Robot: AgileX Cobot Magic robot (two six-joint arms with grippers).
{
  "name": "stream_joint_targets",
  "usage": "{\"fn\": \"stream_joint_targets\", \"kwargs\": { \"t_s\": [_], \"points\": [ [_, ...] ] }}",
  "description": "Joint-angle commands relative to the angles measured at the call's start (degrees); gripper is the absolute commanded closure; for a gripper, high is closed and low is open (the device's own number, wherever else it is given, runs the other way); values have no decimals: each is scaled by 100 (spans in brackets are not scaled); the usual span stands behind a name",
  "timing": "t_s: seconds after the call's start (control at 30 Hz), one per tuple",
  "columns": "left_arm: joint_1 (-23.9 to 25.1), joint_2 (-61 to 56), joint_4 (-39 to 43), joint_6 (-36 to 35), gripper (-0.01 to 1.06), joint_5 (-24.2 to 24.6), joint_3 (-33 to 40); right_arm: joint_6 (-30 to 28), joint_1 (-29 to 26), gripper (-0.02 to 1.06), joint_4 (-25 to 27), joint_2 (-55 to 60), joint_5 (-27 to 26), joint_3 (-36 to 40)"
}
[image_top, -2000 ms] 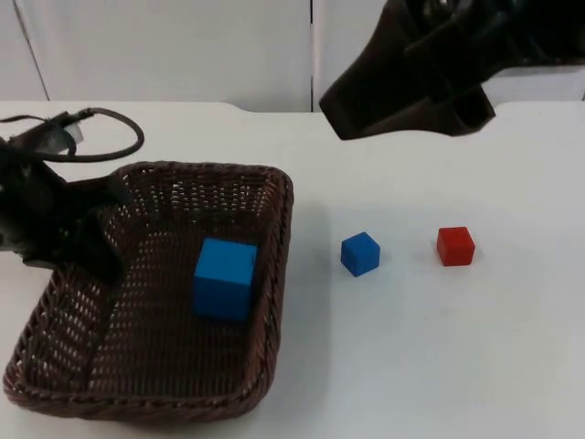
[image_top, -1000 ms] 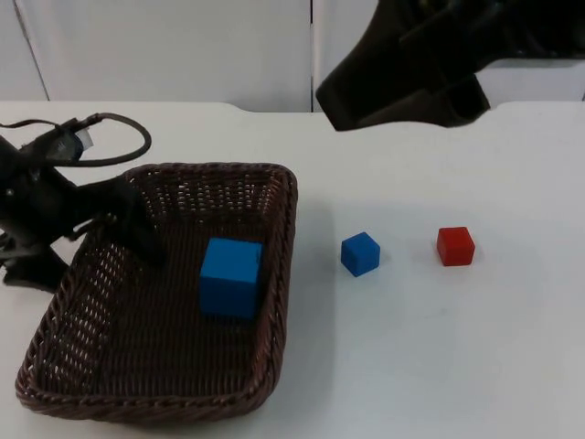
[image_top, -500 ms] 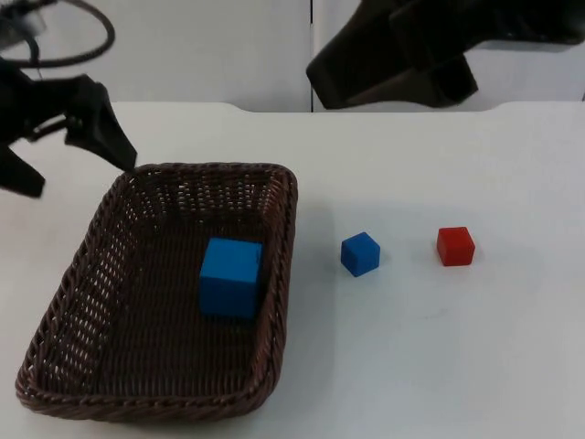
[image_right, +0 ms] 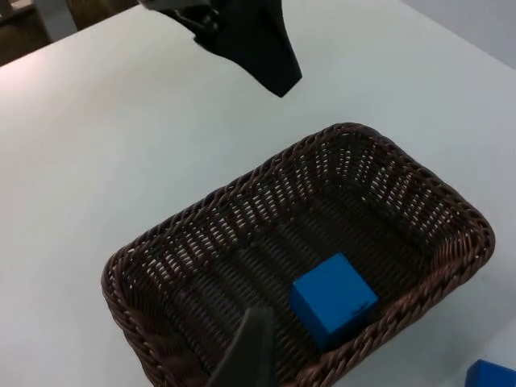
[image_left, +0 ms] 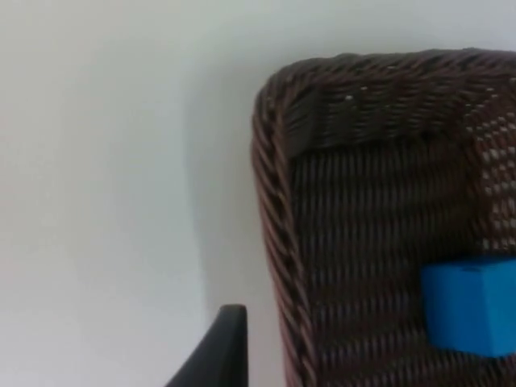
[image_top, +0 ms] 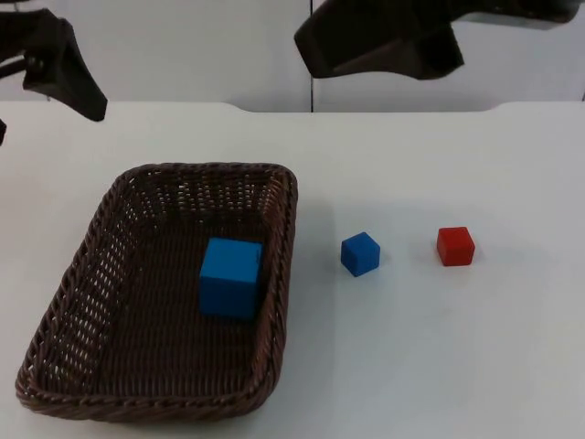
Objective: Pick up the basket with the left hand and place the largest block into the basket with the right hand.
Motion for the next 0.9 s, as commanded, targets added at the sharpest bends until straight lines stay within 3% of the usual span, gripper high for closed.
{"fn": "stream_joint_targets", "kwargs": {
  "t_s": [0.0,0.47,0.87],
  "points": [
    [-10,-243,46,-68,0,159,24,-10,-36,24,-27,-30,-101,26],
    [-10,-1782,391,-338,0,500,62,5,-36,24,-14,-30,-55,26],
    [-10,-3473,542,-398,0,233,1005,5,-36,24,136,-30,-63,313]
  ]
}}
